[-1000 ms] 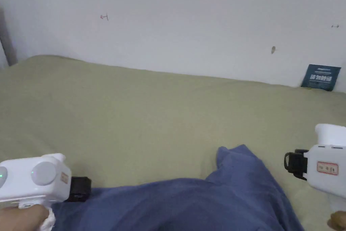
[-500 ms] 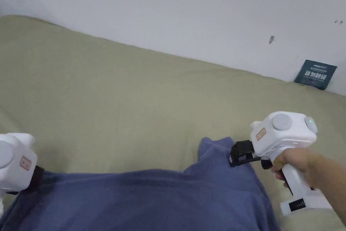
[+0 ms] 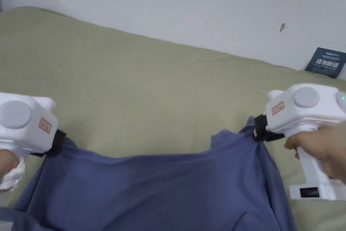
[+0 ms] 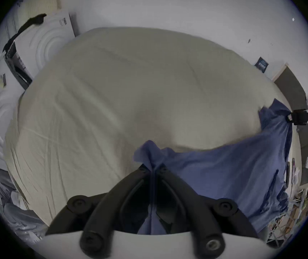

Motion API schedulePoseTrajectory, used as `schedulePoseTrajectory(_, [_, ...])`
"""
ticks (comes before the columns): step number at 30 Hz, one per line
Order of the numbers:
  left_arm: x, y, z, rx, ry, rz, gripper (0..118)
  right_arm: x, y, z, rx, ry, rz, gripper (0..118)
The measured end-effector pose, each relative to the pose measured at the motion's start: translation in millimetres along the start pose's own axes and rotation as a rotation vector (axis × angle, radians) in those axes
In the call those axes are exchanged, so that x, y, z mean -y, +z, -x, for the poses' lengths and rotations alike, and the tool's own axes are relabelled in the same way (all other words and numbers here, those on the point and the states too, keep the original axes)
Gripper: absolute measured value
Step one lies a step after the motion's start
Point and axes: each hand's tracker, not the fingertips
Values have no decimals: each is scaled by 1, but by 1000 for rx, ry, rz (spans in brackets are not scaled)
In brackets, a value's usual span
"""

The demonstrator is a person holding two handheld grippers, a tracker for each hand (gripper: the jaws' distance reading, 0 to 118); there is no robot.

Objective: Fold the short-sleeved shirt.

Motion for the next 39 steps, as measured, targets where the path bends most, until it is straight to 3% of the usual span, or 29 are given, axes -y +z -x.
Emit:
schedulePoseTrajectory(10, [25,116,-9,105,-156,-230,4,66,148,21,-49,103,-202,1])
schedulePoseTrajectory(12, [48,133,-4,94,-154,-368,4,91,168,19,-57,97,-235,1])
schedulePoseTrajectory(18, [112,146,15,78,-219,-277,4,181,203,-4,-44,-6,-315,1])
schedulePoseTrajectory(22, [152,138,30,66,-240,-235,4,243,199,-16,-34,-73,-232,1])
schedulePoseTrajectory(28, [200,123,39,110,-230,-159,4,316,168,-37,-46,-247,-115,2])
schedulePoseTrajectory(35, [238,93,45,112,-175,-42,4,360,139,-34,-32,-294,-44,2])
schedulePoseTrajectory(39, [250,79,45,113,-102,39,8,367,128,-26,-7,-279,-15,2])
